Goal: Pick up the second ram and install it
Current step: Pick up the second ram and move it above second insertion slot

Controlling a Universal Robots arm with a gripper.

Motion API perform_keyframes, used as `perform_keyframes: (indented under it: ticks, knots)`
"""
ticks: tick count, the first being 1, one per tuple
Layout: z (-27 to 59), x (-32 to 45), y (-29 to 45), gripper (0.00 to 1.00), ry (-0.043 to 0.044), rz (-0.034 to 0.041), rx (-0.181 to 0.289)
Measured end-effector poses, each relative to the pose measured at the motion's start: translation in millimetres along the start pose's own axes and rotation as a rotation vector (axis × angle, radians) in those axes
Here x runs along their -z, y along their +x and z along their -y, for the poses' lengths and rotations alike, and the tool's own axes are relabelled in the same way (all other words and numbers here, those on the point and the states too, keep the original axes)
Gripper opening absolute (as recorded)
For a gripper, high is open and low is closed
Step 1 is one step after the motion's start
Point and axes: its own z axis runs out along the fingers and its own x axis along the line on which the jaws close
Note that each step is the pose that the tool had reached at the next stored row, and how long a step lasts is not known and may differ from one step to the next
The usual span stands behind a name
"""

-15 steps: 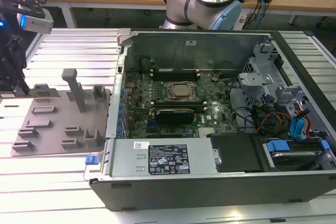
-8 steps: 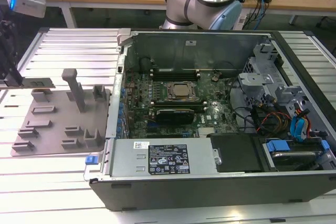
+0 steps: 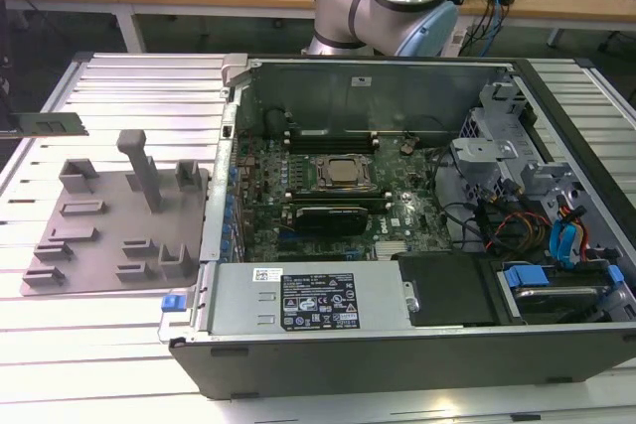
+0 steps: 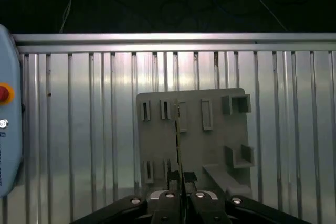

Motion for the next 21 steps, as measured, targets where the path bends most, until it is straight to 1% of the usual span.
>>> perform_keyframes:
  ticks: [4,6,8,10,12,13,15,19,21]
  knots:
    - [0.0,0.5,-0.1,0.11,-0.0001,0.0000,0.000]
    - [4.8,0.8,-0.2,0.11,-0.0003,-0.0002,0.000]
    - [13.3,1.1,-0.4,0.11,-0.0002,-0.0003,0.000]
    - [27.7,1.8,-0.7,0.11,-0.0003,-0.0004,0.000]
    - [38.8,2.2,-1.0,0.11,-0.0001,-0.0003,0.000]
    - [43.9,2.4,-1.1,0.11,-0.0002,-0.0002,0.000]
    - [49.9,2.8,-1.2,0.11,-0.0002,-0.0003,0.000]
    - [74.4,3.8,-1.8,0.11,-0.0002,-0.0003,0.000]
    - [81.0,4.1,-2.0,0.11,-0.0002,-0.0004,0.000]
